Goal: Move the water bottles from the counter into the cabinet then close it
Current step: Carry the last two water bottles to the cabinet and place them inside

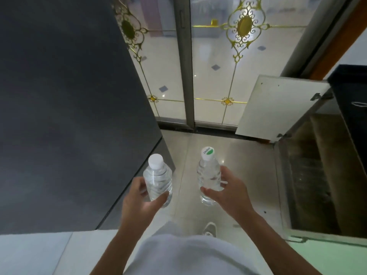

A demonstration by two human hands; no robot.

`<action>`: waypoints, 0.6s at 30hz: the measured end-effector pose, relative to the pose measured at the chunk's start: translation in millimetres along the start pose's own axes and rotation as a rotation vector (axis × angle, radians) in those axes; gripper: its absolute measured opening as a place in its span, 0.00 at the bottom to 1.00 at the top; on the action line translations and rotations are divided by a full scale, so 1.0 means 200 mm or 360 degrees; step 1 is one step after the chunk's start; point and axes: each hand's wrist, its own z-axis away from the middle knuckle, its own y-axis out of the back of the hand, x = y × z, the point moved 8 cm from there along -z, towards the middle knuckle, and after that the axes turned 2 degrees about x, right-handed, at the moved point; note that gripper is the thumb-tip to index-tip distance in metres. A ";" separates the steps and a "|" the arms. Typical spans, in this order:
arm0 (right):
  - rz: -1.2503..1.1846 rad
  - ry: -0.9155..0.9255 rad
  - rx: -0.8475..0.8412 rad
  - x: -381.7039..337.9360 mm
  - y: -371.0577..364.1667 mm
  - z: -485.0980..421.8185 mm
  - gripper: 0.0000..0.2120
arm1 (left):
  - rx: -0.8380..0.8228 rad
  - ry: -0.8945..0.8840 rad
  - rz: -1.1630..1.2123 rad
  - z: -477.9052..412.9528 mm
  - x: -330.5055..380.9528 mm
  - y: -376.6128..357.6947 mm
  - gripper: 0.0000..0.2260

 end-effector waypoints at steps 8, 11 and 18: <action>-0.0098 -0.0242 0.0181 0.08 0.11 -0.41 0.26 | -0.0274 -0.0125 -0.0043 -0.59 0.17 -0.30 0.22; -0.0066 -0.0417 0.0386 0.18 0.23 -0.44 0.26 | -0.0512 -0.0209 -0.0135 -0.82 0.27 -0.55 0.23; -0.0176 -0.0928 0.1041 0.33 0.49 -0.21 0.20 | -0.1144 -0.0596 -0.0313 -1.15 0.64 -1.13 0.24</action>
